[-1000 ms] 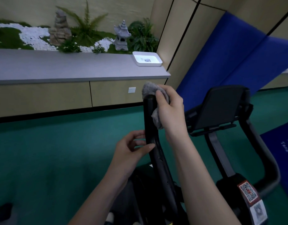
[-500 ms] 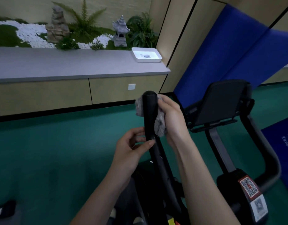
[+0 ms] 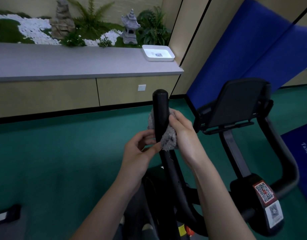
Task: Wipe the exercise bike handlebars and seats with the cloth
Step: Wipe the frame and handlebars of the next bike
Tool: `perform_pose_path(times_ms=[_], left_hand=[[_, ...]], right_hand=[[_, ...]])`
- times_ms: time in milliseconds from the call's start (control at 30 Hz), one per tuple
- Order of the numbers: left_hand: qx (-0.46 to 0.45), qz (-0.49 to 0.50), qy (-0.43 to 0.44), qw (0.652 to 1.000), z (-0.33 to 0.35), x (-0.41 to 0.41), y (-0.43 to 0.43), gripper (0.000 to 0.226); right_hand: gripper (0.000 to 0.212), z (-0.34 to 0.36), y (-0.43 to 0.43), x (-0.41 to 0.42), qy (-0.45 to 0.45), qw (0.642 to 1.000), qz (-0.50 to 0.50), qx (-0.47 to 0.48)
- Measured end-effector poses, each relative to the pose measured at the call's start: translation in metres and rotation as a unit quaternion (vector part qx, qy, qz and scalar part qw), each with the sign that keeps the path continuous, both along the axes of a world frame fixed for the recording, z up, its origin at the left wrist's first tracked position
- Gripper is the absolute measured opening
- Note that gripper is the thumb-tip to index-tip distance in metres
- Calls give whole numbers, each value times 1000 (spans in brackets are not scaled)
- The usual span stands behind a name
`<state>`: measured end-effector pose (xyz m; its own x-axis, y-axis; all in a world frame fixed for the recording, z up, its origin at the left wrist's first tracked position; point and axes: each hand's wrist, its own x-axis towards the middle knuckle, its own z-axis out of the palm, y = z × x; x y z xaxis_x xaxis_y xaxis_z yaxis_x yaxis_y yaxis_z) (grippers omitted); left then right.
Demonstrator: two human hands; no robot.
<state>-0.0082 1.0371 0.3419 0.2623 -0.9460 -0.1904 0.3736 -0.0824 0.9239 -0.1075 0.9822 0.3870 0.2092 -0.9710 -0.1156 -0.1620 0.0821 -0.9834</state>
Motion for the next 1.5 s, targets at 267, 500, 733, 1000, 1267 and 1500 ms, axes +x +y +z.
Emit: perform_pose_path(times_ms=[267,500,733,1000,1267,1500], left_hand=[[-40,-10,-140,989,-2,18,-3,20],[-272,-11,-660,700,11,48,-7,45],[-389,-97,-739,541,28,46,-39,29],[-411,-157,-720,537,38,52,-62,23],[-428,-169,-718,523,38,54,-67,23],[-444,-171,-700,534,36,55,-70,22]], right_hand=[[36,-6,26,-23,123,992,-10,-4],[30,-2,52,-30,225,966,-40,-121],[27,-4,72,-46,239,968,-37,-71],[27,-13,67,-20,229,938,-133,-225],[25,-13,86,-29,265,926,-117,-241],[26,-8,84,-25,302,913,-54,-267]])
